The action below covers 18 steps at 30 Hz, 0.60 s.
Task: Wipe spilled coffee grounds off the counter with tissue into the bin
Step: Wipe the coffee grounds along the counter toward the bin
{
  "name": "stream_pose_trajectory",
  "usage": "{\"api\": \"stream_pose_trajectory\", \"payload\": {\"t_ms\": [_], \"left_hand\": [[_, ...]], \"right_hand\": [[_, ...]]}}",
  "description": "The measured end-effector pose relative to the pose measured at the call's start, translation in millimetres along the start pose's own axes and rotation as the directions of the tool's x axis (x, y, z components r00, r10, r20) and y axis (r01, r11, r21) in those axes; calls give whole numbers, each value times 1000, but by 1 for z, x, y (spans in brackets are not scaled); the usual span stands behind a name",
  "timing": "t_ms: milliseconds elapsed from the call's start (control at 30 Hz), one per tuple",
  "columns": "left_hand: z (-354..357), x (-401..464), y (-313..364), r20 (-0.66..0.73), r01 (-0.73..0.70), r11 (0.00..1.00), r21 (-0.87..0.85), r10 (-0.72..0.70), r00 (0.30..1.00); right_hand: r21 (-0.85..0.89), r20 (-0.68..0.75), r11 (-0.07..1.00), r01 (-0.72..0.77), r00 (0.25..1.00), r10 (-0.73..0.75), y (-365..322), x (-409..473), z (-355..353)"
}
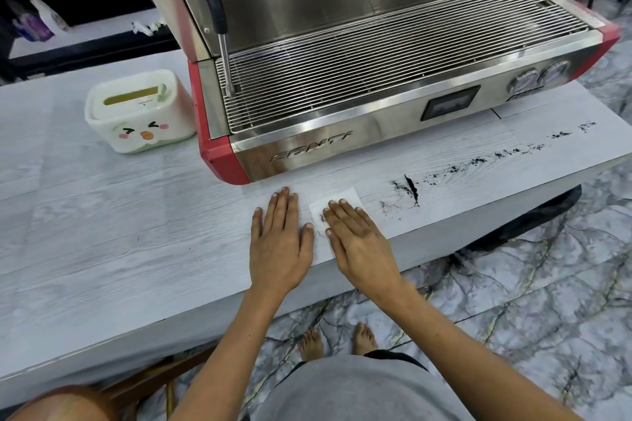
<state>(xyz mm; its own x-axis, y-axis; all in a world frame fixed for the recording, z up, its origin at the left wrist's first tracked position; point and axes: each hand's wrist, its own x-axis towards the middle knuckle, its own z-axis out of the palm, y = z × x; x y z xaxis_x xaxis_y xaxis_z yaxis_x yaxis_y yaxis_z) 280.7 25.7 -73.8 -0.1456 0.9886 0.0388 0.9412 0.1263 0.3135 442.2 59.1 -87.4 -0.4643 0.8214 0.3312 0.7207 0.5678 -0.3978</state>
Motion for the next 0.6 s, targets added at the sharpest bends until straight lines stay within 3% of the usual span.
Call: {"api": "stream_pose_trajectory", "payload": {"t_ms": [600], "left_hand": [[5, 4, 15, 4, 37, 999, 3, -37, 999]], "right_hand": [[-106, -10, 991, -87, 996, 86, 55, 9, -20]]}}
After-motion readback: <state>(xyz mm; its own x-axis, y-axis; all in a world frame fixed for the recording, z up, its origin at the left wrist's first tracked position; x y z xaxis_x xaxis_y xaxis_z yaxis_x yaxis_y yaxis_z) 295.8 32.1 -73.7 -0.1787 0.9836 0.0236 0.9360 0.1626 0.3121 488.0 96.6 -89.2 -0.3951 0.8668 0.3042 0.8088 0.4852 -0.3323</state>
